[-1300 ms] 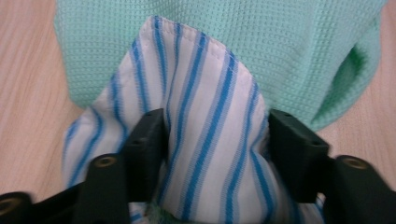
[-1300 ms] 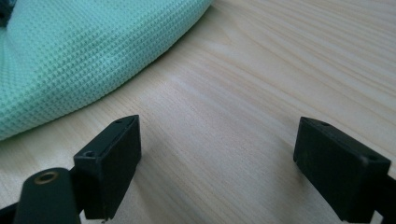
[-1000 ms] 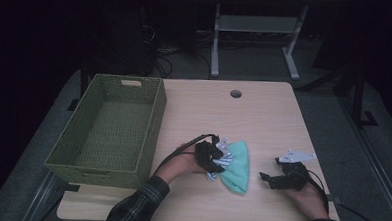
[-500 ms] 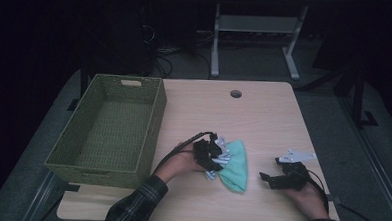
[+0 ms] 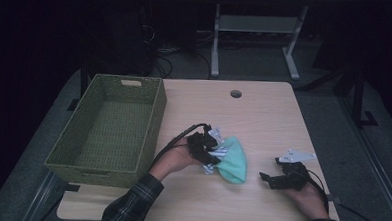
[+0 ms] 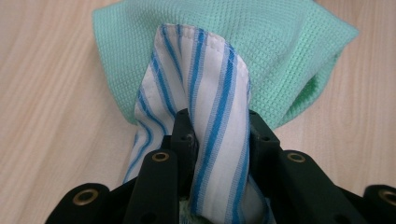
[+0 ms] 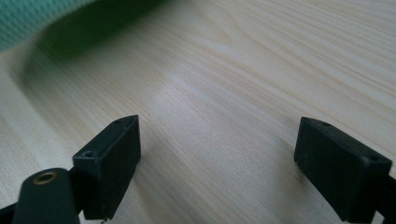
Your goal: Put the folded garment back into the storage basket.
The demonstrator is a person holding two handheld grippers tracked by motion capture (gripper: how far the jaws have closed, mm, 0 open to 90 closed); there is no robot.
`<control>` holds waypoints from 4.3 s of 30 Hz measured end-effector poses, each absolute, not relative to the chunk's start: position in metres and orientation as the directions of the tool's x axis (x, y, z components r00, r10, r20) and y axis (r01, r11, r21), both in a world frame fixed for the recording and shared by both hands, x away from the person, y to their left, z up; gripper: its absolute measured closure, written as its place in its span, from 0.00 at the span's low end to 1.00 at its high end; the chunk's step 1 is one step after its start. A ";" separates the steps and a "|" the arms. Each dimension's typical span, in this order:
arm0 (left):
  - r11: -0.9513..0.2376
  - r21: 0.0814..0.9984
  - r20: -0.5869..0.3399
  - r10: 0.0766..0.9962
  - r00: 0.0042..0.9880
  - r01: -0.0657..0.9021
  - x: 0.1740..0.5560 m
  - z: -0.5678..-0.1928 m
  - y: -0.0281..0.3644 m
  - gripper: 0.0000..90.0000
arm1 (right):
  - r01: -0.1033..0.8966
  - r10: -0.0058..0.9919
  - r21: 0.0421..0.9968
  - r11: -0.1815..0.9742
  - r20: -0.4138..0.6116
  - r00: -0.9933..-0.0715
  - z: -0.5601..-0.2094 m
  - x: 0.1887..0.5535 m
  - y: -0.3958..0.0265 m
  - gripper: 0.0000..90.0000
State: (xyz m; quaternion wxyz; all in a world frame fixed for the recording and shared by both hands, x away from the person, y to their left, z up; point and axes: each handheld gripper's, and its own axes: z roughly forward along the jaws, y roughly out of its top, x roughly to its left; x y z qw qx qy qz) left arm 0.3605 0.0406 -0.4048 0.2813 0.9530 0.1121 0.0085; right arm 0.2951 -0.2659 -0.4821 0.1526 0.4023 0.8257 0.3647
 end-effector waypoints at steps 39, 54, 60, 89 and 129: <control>-0.781 0.567 0.008 0.321 0.947 0.261 0.362 -0.313 0.106 0.76 | 0.558 0.778 0.718 0.416 0.036 -0.627 -0.482 0.296 -0.266 0.10; -0.735 0.595 0.030 0.423 0.906 0.324 0.364 -0.290 0.155 0.76 | 0.578 0.792 0.706 0.409 0.041 -0.609 -0.483 0.297 -0.264 0.03; -0.707 0.610 0.036 0.476 0.879 0.358 0.363 -0.283 0.180 0.76 | 0.578 0.792 0.706 0.409 0.041 -0.609 -0.483 0.297 -0.265 0.03; -0.570 0.625 0.043 0.707 0.706 0.533 0.360 -0.288 0.272 0.76 | 0.578 0.791 0.706 0.409 0.041 -0.610 -0.483 0.298 -0.265 0.03; -0.434 0.591 -0.002 0.842 0.540 0.680 0.365 -0.375 0.344 0.76 | 0.575 0.790 0.707 0.411 0.039 -0.612 -0.483 0.298 -0.265 0.03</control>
